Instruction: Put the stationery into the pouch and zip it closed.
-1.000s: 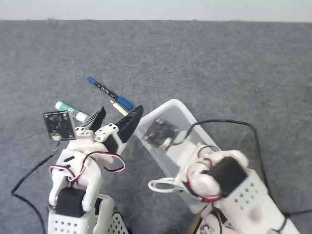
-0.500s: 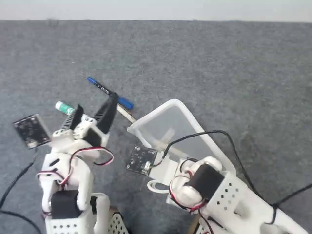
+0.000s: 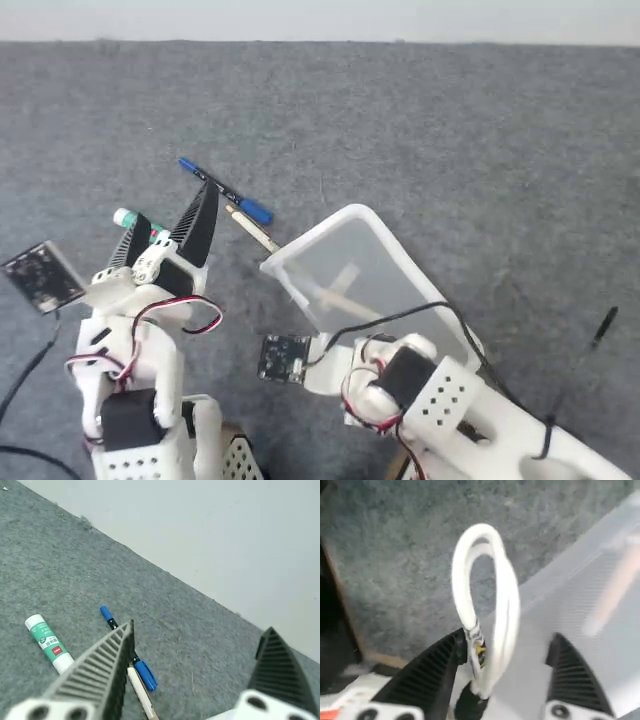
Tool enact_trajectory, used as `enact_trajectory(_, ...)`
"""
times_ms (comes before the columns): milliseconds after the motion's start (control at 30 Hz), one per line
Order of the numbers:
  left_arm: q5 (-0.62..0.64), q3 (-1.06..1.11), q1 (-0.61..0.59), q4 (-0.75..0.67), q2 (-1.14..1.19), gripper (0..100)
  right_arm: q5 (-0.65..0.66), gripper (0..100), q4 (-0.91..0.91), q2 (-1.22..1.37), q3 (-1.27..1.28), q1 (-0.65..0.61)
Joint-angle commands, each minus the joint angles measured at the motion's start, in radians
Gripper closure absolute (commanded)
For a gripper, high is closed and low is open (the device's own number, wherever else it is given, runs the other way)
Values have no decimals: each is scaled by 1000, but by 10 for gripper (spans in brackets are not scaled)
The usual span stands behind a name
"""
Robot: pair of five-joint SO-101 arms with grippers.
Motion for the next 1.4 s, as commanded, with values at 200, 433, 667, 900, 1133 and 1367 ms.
enact_trajectory(200, 15, -51, -3, -32, -8, 633, 135, 993, -16, 10, -94, 182)
enact_trajectory(433, 14, -50, -3, -32, -8, 633, 91, 992, -35, 10, -353, 315)
enact_trajectory(667, 14, -50, -2, -26, -8, 633, -60, 992, -105, 10, -531, 374)
enact_trajectory(900, -64, -82, 135, 60, -14, 631, -160, 992, -283, 10, -595, 374)
enact_trajectory(1133, -84, -203, 178, 207, -14, 630, -229, 992, -507, 21, -592, 427)
enact_trajectory(1367, -129, -223, 215, 222, -14, 629, -264, 992, -674, 21, -589, 498)
